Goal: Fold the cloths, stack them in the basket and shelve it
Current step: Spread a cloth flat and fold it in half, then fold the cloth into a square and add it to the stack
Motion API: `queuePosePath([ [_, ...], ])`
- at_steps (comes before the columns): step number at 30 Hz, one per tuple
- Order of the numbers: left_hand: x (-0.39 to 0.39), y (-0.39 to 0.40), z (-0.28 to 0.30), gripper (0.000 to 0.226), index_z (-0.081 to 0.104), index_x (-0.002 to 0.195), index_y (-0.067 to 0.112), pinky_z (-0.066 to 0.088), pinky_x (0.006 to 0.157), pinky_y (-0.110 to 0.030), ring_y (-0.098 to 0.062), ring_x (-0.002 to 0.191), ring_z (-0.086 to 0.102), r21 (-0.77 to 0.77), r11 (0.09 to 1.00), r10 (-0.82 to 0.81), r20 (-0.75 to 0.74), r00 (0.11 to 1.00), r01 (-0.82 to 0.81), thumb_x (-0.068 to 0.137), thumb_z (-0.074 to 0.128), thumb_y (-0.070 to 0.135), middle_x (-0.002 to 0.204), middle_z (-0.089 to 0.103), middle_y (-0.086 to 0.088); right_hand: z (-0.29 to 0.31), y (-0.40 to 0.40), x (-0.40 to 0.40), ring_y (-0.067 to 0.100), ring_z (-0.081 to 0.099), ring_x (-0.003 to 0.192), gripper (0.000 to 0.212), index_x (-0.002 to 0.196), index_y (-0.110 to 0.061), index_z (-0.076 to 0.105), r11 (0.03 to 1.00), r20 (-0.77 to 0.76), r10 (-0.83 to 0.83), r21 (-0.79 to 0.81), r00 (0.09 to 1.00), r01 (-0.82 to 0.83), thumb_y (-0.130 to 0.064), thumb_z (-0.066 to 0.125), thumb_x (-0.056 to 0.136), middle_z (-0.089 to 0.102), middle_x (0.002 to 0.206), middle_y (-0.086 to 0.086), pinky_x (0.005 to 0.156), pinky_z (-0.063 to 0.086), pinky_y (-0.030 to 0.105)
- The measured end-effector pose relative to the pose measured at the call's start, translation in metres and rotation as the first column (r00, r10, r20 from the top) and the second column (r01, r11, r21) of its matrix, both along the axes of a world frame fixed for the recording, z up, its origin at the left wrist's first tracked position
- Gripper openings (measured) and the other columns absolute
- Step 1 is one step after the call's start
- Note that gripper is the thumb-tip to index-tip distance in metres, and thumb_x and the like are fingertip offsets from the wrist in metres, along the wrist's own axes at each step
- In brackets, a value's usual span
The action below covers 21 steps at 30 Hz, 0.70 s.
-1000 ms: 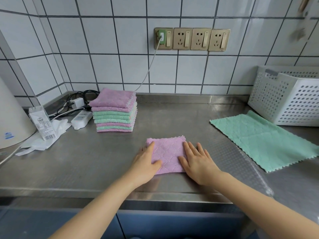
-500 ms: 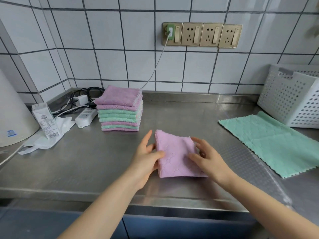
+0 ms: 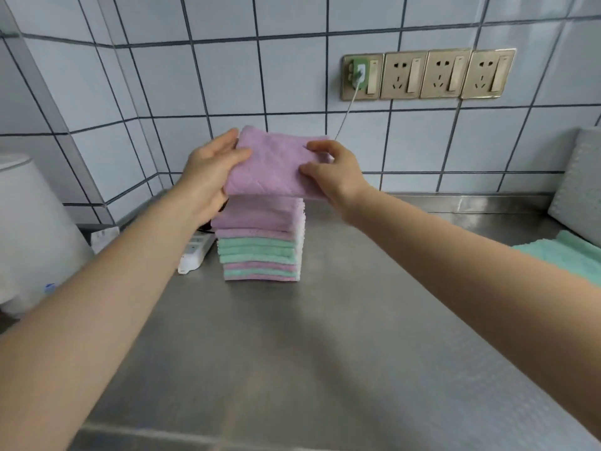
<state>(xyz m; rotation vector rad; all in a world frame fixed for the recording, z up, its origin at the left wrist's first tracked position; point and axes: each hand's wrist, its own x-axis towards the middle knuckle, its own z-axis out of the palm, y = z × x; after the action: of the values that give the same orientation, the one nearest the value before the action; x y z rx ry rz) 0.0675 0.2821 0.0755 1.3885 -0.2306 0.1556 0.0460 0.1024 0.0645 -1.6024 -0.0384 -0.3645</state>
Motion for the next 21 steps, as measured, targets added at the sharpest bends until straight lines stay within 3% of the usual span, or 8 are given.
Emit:
queuePosePath([
  [2, 0.026, 0.014, -0.008, 0.061, 0.038, 0.143, 0.011, 0.051, 0.082, -0.02, -0.008, 0.111, 0.057, 0.094, 0.994, 0.056, -0.023, 0.998, -0.053, 0.087, 0.06, 0.0, 0.143, 0.046, 0.0, -0.007, 0.017, 0.029, 0.021, 0.058, 0.079, 0.041, 0.125, -0.009, 0.053, 1.0, -0.049, 0.021, 0.01, 0.999, -0.02, 0.0, 0.057, 0.085, 0.052, 0.106, 0.005, 0.055, 0.055, 0.022],
  [5, 0.045, 0.031, -0.042, 0.061, 0.043, 0.14, 0.013, 0.041, 0.1, -0.03, -0.011, 0.118, 0.05, 0.305, 0.947, 0.152, -0.137, 0.979, -0.105, 0.085, 0.063, 0.0, 0.143, 0.046, -0.001, -0.039, 0.035, 0.059, 0.027, 0.059, 0.094, 0.045, 0.125, -0.013, 0.051, 0.998, -0.238, 0.052, -0.028, 0.97, -0.06, -0.007, 0.059, 0.081, 0.057, 0.111, 0.012, 0.083, 0.055, 0.038],
  [7, 0.047, 0.038, -0.066, 0.056, 0.048, 0.137, 0.013, 0.037, 0.099, -0.028, -0.011, 0.117, 0.048, 0.371, 0.925, 0.16, -0.167, 0.973, -0.088, 0.085, 0.065, 0.002, 0.138, 0.05, 0.0, -0.056, 0.04, 0.063, 0.025, 0.055, 0.09, 0.041, 0.12, -0.015, 0.053, 0.995, -0.312, 0.068, -0.048, 0.948, -0.087, -0.008, 0.058, 0.08, 0.056, 0.106, 0.012, 0.079, 0.049, 0.033],
  [11, 0.047, 0.044, -0.077, 0.049, 0.055, 0.132, 0.014, 0.035, 0.096, -0.027, -0.007, 0.117, 0.046, 0.347, 0.934, 0.14, -0.142, 0.98, -0.083, 0.085, 0.066, 0.005, 0.131, 0.053, 0.003, -0.062, 0.039, 0.059, 0.021, 0.05, 0.077, 0.039, 0.117, -0.016, 0.053, 0.99, -0.221, 0.039, -0.121, 0.975, -0.067, -0.006, 0.056, 0.08, 0.054, 0.093, 0.006, 0.068, 0.045, 0.03],
  [16, 0.055, 0.046, -0.066, 0.037, 0.067, 0.115, 0.02, 0.041, 0.098, -0.022, -0.01, 0.114, 0.055, 0.356, 0.92, 0.158, 0.039, 0.987, -0.161, 0.081, 0.07, 0.004, 0.127, 0.061, -0.002, -0.059, 0.038, 0.049, 0.016, 0.047, 0.062, 0.032, 0.108, -0.017, 0.051, 0.984, -0.081, -0.01, -0.179, 0.997, -0.005, -0.001, 0.053, 0.08, 0.052, 0.081, 0.001, 0.053, 0.041, 0.025],
  [18, 0.059, 0.044, -0.066, 0.036, 0.067, 0.114, 0.019, 0.041, 0.096, -0.021, -0.01, 0.113, 0.056, 0.398, 0.901, 0.156, 0.081, 0.984, -0.175, 0.081, 0.071, 0.005, 0.125, 0.061, 0.0, -0.062, 0.036, 0.05, 0.014, 0.048, 0.063, 0.033, 0.11, -0.017, 0.051, 0.981, -0.092, -0.032, -0.192, 0.995, 0.013, -0.002, 0.054, 0.081, 0.052, 0.085, 0.001, 0.055, 0.041, 0.024],
  [21, 0.061, 0.04, -0.074, 0.036, 0.065, 0.119, 0.013, 0.041, 0.093, -0.021, -0.011, 0.11, 0.055, 0.502, 0.846, 0.156, 0.093, 0.983, -0.182, 0.083, 0.069, 0.005, 0.123, 0.06, -0.001, -0.067, 0.033, 0.054, 0.016, 0.053, 0.079, 0.037, 0.12, -0.015, 0.05, 0.972, -0.157, -0.052, -0.236, 0.986, 0.013, -0.009, 0.059, 0.084, 0.052, 0.097, 0.002, 0.072, 0.048, 0.028],
])
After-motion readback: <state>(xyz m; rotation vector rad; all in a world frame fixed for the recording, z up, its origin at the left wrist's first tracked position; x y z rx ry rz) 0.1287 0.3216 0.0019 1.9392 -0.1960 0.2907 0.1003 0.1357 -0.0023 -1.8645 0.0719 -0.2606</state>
